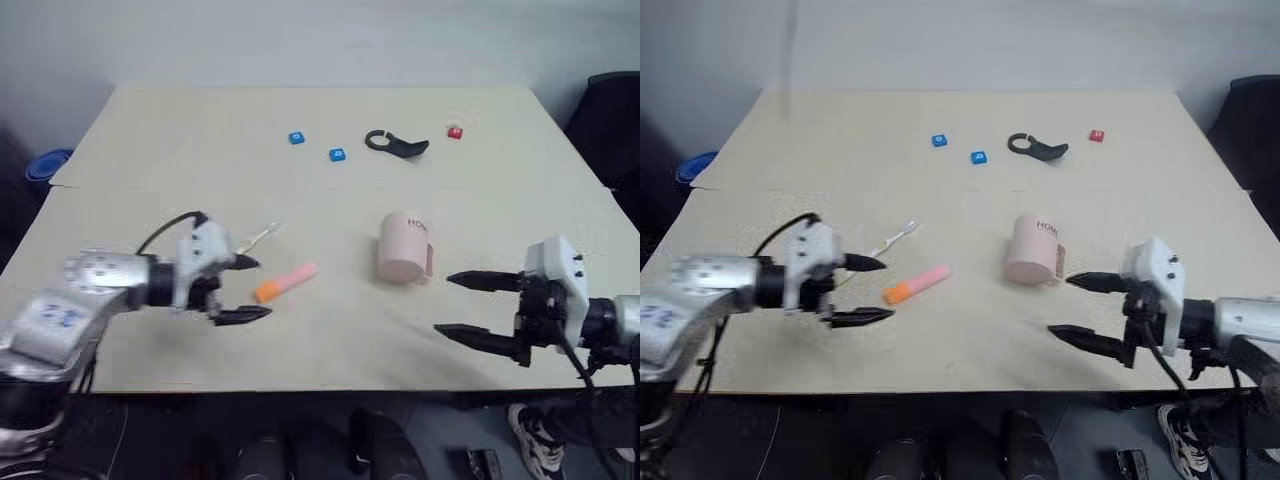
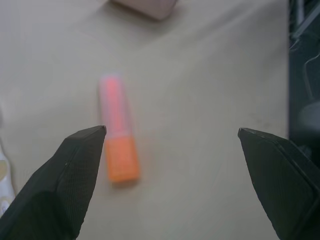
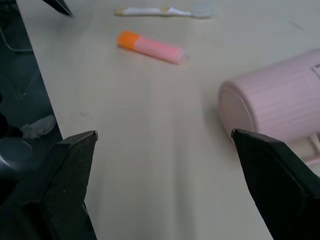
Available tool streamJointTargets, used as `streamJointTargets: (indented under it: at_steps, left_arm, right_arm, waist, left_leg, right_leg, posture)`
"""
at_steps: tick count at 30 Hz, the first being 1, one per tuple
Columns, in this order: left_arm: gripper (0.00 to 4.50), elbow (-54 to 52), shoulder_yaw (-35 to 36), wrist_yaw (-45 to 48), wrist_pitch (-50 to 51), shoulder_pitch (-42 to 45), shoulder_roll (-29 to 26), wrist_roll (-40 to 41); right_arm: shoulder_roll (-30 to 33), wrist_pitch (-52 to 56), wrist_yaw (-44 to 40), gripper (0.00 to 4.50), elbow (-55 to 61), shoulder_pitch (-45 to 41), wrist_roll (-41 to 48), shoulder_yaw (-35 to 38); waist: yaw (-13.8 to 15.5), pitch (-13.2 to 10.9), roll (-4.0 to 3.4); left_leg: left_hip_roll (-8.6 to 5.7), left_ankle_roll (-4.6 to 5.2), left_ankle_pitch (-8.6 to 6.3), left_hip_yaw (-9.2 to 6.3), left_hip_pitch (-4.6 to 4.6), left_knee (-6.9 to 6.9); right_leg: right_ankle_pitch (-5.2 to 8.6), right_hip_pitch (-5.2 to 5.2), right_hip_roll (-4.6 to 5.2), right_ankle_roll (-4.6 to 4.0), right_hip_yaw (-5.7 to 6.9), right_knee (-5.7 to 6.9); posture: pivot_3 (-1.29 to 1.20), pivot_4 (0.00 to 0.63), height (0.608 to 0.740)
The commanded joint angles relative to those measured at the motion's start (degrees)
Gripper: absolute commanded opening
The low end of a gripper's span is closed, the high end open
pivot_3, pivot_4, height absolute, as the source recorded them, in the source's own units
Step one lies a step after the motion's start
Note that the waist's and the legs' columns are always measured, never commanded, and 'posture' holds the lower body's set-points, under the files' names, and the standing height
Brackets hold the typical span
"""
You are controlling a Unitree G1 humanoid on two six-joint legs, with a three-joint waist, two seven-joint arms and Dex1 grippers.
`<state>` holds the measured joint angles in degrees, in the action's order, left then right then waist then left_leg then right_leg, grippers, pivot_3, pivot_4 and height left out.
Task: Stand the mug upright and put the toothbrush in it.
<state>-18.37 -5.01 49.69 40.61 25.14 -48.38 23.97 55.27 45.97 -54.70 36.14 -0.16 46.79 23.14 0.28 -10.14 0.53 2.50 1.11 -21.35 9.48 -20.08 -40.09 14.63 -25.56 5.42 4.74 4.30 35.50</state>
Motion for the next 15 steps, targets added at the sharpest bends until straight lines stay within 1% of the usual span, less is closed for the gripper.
streamJointTargets:
  at_steps: [1,2,5,9,10,13,15]
  left_arm:
    - [4.50,5.49,-6.72,-4.36,0.27,4.59,4.12,-6.96]
    - [4.50,6.91,-8.85,-5.03,0.14,5.75,5.17,-9.15]
    - [4.50,10.86,-12.13,-8.35,1.63,8.74,9.05,-13.25]
    - [4.50,10.67,-15.09,-7.43,2.97,9.55,11.40,-14.97]
    - [4.50,10.98,-16.27,-8.04,1.79,9.59,11.63,-16.73]
    - [3.97,10.50,-16.39,-7.40,4.10,9.34,12.81,-16.37]
    - [3.39,9.88,-17.33,-6.79,2.32,8.82,12.13,-17.79]
  right_arm:
    - [-0.46,0.64,3.61,4.48,5.65,-0.24,2.48,0.84]
    - [-0.61,1.17,4.64,4.48,6.80,-0.20,3.86,1.28]
    - [-0.93,2.04,7.33,4.48,8.76,0.33,6.80,2.84]
    - [-0.98,1.71,9.80,4.48,8.93,2.22,7.00,4.46]
    - [-1.06,1.47,10.15,4.48,8.99,2.76,6.84,4.67]
    - [-1.05,0.71,10.94,4.50,9.20,3.75,6.71,4.75]
    - [-0.97,0.17,11.08,4.50,8.97,4.16,6.44,4.77]
  waist:
    - [0.28,-0.02,0.06]
    - [0.28,-0.02,0.06]
    - [0.22,-0.03,0.09]
    - [0.44,-0.02,0.13]
    - [0.55,-0.01,0.15]
    - [1.00,0.01,0.18]
    - [1.06,0.03,0.20]
  left_leg:
    - [-0.06,0.04,0.03,-0.05,-0.04,-0.02]
    - [-0.06,0.04,0.03,-0.07,-0.08,-0.01]
    - [0.05,0.05,0.02,-0.05,-0.14,0.00]
    - [0.04,0.10,0.01,-0.06,-0.18,-0.01]
    - [0.04,0.12,0.01,-0.06,-0.17,-0.01]
    - [0.08,0.20,0.07,-0.06,-0.10,-0.05]
    - [0.12,0.26,0.11,-0.09,-0.10,-0.08]
  right_leg:
    - [0.00,-0.01,-0.02,0.01,0.01,-0.01]
    - [-0.01,-0.03,-0.02,0.01,0.02,-0.01]
    - [-0.01,-0.03,-0.10,0.01,0.10,0.03]
    - [-0.02,-0.03,-0.07,0.04,0.11,-0.04]
    - [-0.02,-0.02,-0.05,0.04,0.11,-0.04]
    - [-0.03,0.02,0.04,0.05,0.09,-0.17]
    - [-0.05,0.03,0.10,0.09,0.06,-0.11]
  posture:
    - [0.00,0.150,0.740]
    - [0.00,0.150,0.740]
    - [0.00,0.150,0.740]
    - [0.00,0.150,0.740]
    - [0.00,0.150,0.740]
    - [0.00,0.150,0.740]
    - [0.00,0.150,0.740]
